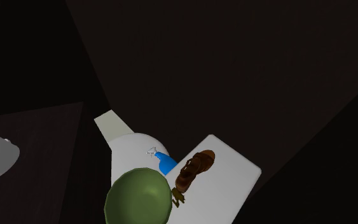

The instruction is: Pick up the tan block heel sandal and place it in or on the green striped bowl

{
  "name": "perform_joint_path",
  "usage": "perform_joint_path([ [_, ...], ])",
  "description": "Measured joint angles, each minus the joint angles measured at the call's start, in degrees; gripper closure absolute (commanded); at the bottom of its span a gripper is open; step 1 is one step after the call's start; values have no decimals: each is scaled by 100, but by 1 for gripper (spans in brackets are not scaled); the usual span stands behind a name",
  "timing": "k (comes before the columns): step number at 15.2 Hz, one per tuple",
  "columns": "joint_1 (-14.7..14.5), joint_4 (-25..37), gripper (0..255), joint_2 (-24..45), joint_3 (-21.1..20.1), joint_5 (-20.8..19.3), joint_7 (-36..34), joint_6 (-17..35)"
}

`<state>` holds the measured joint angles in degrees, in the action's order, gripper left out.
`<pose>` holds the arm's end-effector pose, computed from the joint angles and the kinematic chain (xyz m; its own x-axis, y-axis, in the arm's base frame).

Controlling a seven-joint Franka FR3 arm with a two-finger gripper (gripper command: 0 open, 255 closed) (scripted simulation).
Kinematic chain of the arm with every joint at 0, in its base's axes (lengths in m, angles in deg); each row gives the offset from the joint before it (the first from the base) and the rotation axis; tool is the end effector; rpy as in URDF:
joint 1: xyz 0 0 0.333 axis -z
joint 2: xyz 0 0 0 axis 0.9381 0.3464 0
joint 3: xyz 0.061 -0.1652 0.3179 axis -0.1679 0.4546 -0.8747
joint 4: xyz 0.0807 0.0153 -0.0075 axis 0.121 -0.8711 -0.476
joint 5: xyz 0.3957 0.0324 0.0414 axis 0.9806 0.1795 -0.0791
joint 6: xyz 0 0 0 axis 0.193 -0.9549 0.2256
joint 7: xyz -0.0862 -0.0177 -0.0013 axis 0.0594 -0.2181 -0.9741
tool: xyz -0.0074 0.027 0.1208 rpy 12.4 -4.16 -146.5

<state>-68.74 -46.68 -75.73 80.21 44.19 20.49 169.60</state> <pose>0.2602 -0.0054 0.6008 0.9957 -0.0588 -0.0721 -0.0629 -0.9964 -0.0562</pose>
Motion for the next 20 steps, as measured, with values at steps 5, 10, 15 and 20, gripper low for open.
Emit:
perform_joint_path([
  [5, 38, -162, 0, 346, 188, -127, 265, 553],
  [10, 91, -484, 0, 960, 493, -283, 693, 1574],
  [15, 103, -367, 0, 1894, 801, -336, 1135, 2482],
  [20, 102, -183, 0, 2842, 1102, -261, 1630, 3333],
])
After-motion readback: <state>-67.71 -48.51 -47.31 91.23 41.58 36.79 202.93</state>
